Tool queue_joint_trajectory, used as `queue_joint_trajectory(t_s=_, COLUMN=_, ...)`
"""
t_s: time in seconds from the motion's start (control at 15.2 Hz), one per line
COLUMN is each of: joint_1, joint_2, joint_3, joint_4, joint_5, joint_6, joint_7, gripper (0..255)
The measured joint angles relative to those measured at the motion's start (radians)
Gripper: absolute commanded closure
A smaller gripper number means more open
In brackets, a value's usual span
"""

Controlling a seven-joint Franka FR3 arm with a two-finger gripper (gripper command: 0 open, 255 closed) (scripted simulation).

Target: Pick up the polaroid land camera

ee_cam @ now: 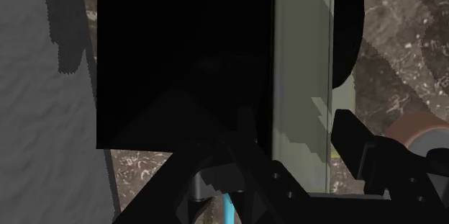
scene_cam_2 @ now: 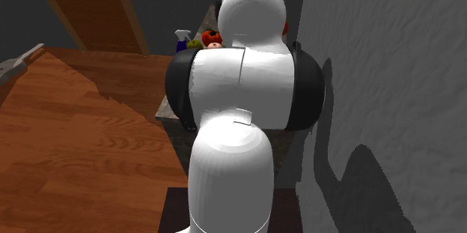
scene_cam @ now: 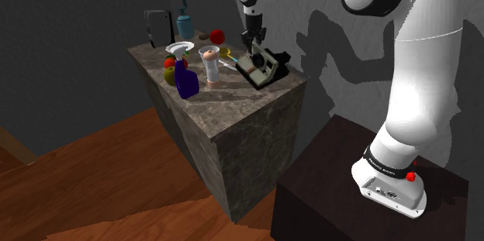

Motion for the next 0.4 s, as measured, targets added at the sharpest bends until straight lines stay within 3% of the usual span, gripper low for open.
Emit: queue_joint_trajectory(t_s=0.4, joint_1=-0.001, joint_2=-0.009, joint_3=-0.001, joint_4=0.065, joint_5=-0.001, joint_6=-0.074, joint_7=0.002, gripper=255)
